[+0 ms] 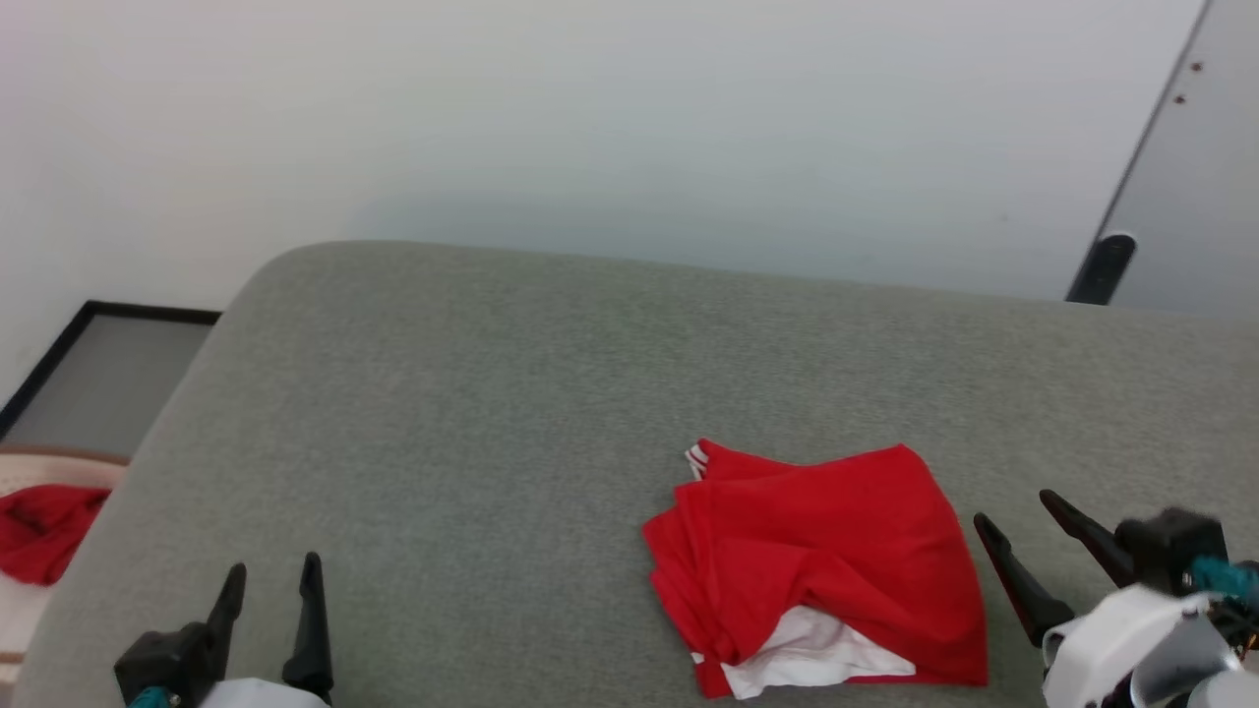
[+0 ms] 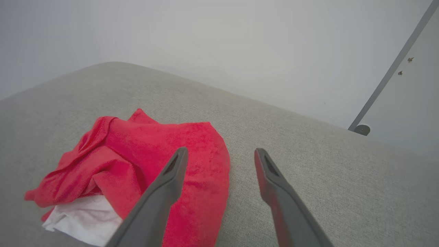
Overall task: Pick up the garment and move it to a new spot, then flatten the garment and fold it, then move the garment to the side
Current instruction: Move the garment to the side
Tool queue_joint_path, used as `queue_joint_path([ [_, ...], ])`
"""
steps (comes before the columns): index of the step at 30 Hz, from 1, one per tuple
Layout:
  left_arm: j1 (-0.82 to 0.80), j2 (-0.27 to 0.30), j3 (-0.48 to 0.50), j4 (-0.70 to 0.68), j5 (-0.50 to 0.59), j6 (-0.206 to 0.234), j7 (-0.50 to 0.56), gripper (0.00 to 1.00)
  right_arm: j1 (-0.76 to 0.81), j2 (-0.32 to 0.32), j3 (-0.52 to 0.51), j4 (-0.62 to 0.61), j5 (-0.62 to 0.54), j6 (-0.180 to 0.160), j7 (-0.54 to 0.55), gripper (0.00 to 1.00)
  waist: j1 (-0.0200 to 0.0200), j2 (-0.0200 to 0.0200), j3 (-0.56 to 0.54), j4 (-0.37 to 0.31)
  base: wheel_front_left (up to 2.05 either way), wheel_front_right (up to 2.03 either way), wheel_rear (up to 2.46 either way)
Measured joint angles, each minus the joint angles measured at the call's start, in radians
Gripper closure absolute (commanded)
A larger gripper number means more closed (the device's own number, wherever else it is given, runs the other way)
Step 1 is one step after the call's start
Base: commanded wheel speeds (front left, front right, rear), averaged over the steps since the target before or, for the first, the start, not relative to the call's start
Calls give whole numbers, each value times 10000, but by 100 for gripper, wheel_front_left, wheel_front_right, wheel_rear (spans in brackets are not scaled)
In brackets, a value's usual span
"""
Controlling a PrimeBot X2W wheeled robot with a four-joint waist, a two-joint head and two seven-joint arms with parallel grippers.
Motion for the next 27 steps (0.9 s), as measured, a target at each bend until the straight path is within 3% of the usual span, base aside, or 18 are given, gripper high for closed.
queue_joint_path([
  [12, -553, -249, -397, 161, 4, -174, 0, 0, -1143, -909, 702, -13, 1214, 2, 4500, 0, -1, 0, 445, 698, 0, 0, 0],
  [21, -1533, -646, -740, 263, 31, -297, 0, 0, -1690, -901, 585, 215, 1467, 0, 6468, 0, 0, 0, 1720, 1090, 0, 0, 0],
  [27, -1779, -757, -719, 336, 58, -353, 0, 0, -2145, -708, 608, 527, 1724, 0, 7131, 0, 0, 0, 2335, 1310, 0, 0, 0],
])
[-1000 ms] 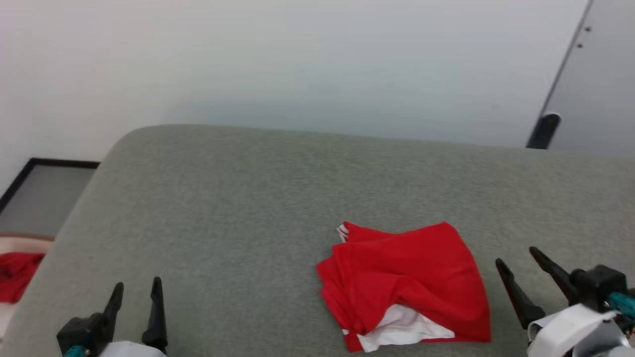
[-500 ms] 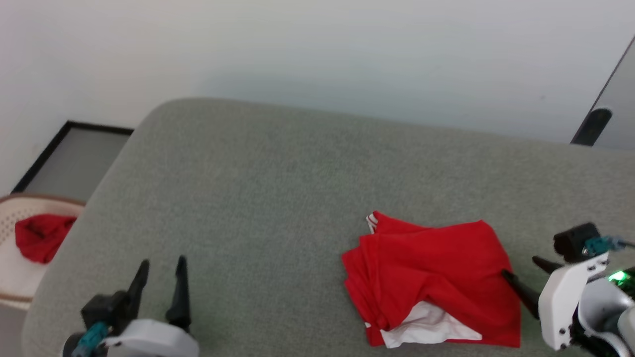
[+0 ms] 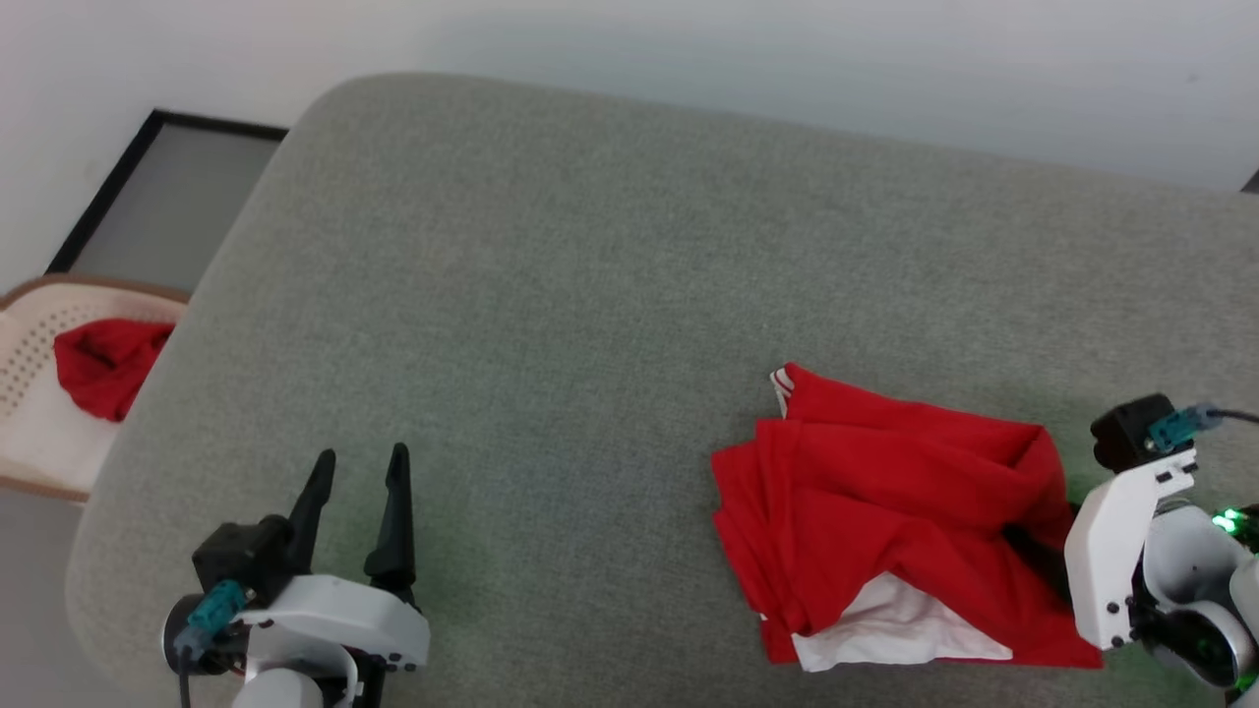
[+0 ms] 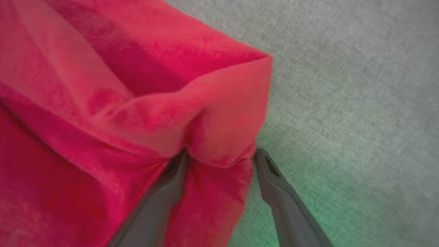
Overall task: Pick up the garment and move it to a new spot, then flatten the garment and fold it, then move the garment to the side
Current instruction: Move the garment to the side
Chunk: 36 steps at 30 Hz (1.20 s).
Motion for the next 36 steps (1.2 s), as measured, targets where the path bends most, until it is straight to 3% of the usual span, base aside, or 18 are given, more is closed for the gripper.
queue_joint_path([
  [1, -20, -12, 13, 15, 2, -2, 0, 0, -65, -8, 27, 48, 40, -2, 73, 0, 0, 0, 62, 34, 0, 0, 0],
  [2, -41, -31, 25, 36, 4, -27, 0, 0, -147, -35, 92, 81, 48, -2, 173, 57, 0, 0, 111, 70, 0, 0, 0],
  [3, -61, -42, 33, 52, 8, -31, 0, 0, -215, -61, 144, 102, 96, -2, 224, 100, 0, 0, 144, 102, 0, 0, 0],
  [17, -113, -58, 176, 86, 196, -92, 0, 0, -907, -240, 136, 826, 378, 29, 96, 100, 0, 0, -69, -57, 0, 0, 0],
  [24, -95, 15, 90, -107, 357, -121, 0, 0, -1576, -1225, 36, 1022, 472, 12, 178, 100, 0, 0, -282, -400, 0, 0, 0],
  [36, -175, 36, -8, -364, 368, -134, 0, 0, -2847, -3501, 247, 1365, 631, 4, 316, 100, 0, 0, -11, -1098, 0, 0, 0],
])
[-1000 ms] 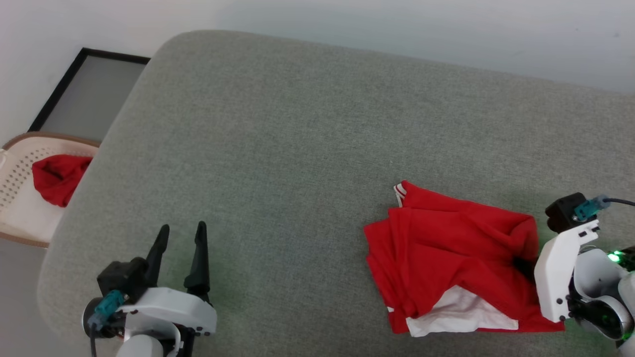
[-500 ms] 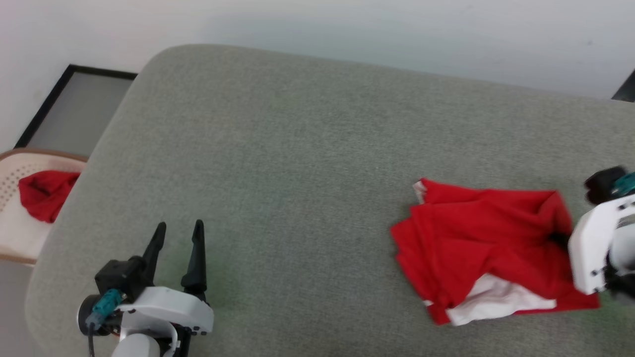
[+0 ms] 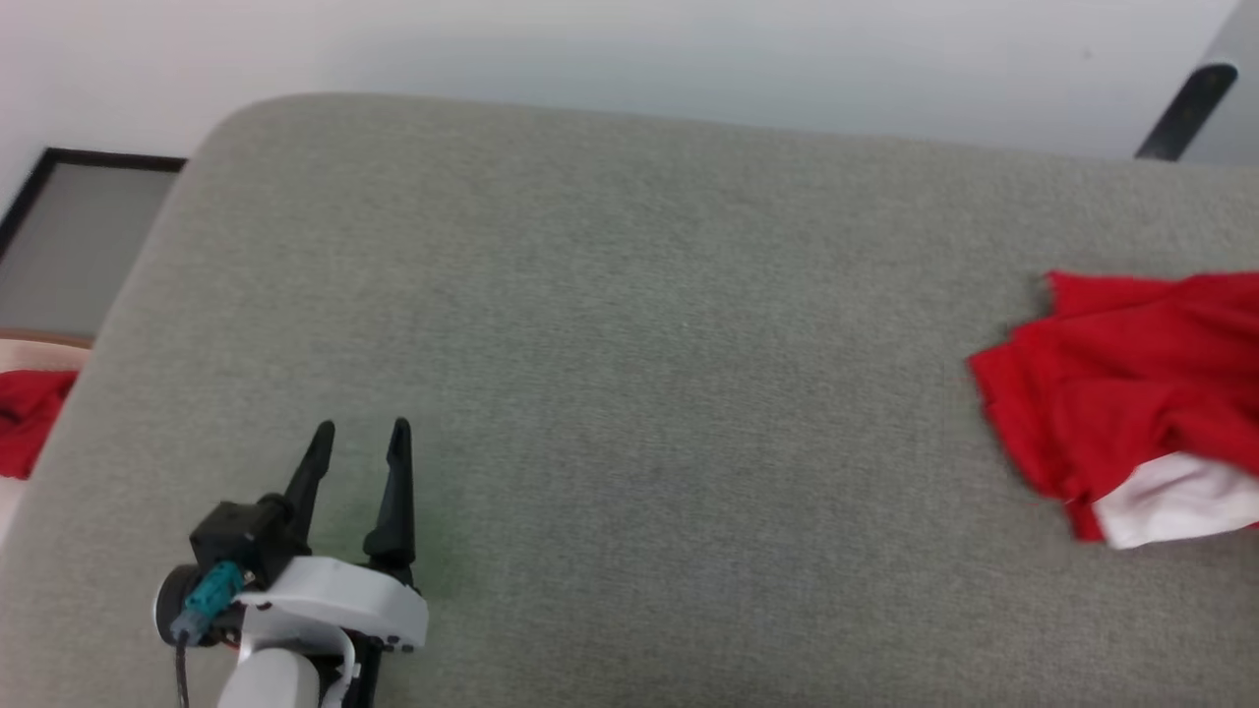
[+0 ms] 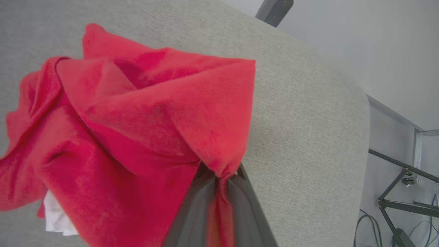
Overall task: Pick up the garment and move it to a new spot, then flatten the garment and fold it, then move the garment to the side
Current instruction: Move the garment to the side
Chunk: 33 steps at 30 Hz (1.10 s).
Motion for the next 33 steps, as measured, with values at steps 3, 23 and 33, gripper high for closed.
queue_joint_path([
  [3, -101, 38, -12, -38, -4, -2, 0, 0, -238, -305, -48, 52, -96, 0, -25, 100, 0, 0, 176, -174, 0, 0, 0],
  [23, -800, 238, -376, -337, -29, -42, 0, 0, -1423, -1626, -98, 2437, -2151, 0, -882, 100, 0, 0, 1701, -537, 0, 0, 0],
  [33, -909, 428, -508, -196, -115, -42, 0, 0, -1882, -581, -926, 3994, -3147, 0, -1822, 0, -1, 0, 1687, -492, 0, 0, 0],
])
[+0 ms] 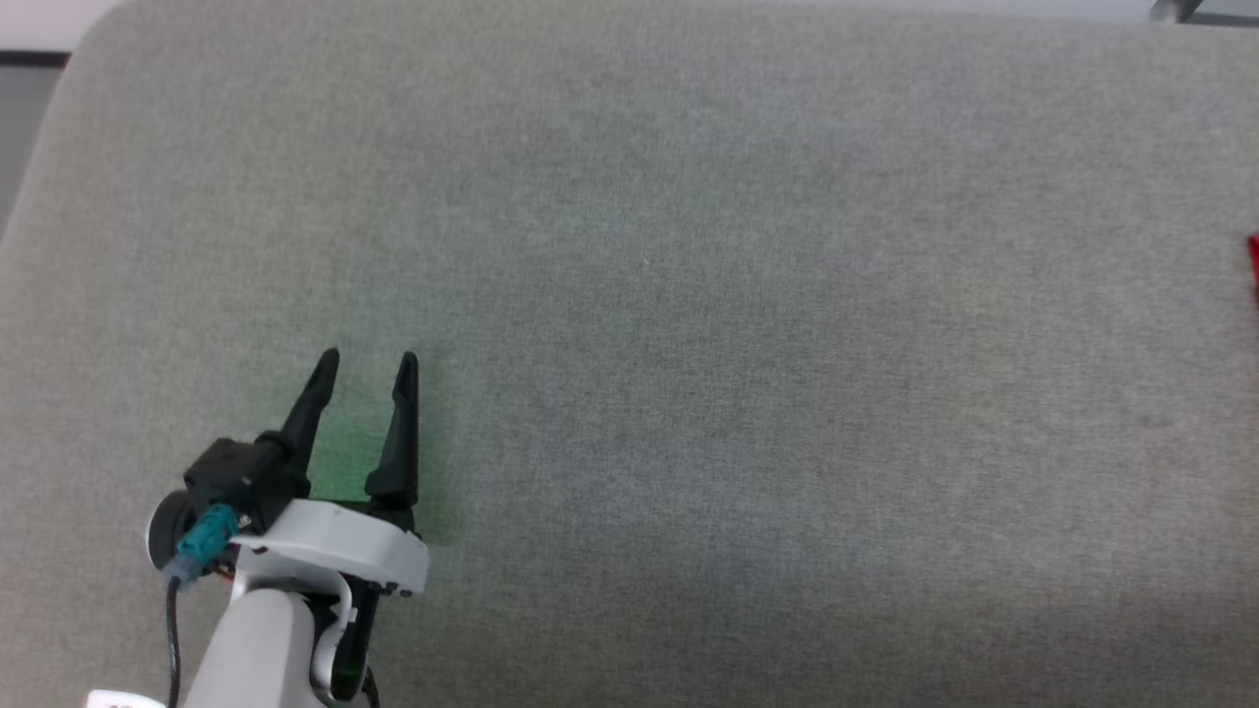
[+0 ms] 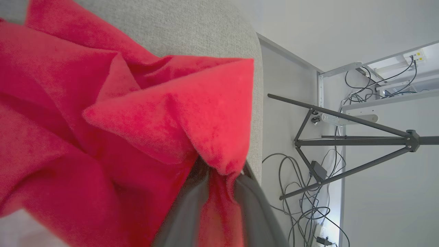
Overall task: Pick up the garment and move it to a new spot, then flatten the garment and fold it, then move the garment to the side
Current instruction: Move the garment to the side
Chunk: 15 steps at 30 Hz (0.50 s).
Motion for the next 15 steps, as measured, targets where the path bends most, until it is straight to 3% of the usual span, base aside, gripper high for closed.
queue_joint_path([
  [9, 251, -17, -17, 270, -6, 0, 0, 0, -35, 704, -94, 155, -293, 0, -481, 0, 0, 0, -693, -189, 0, 0, 0],
  [15, 637, -2, 81, 456, -8, 0, 0, 0, 114, 1375, 0, -454, 67, 0, -1304, 0, 0, 0, -1407, -406, 0, 0, 0],
])
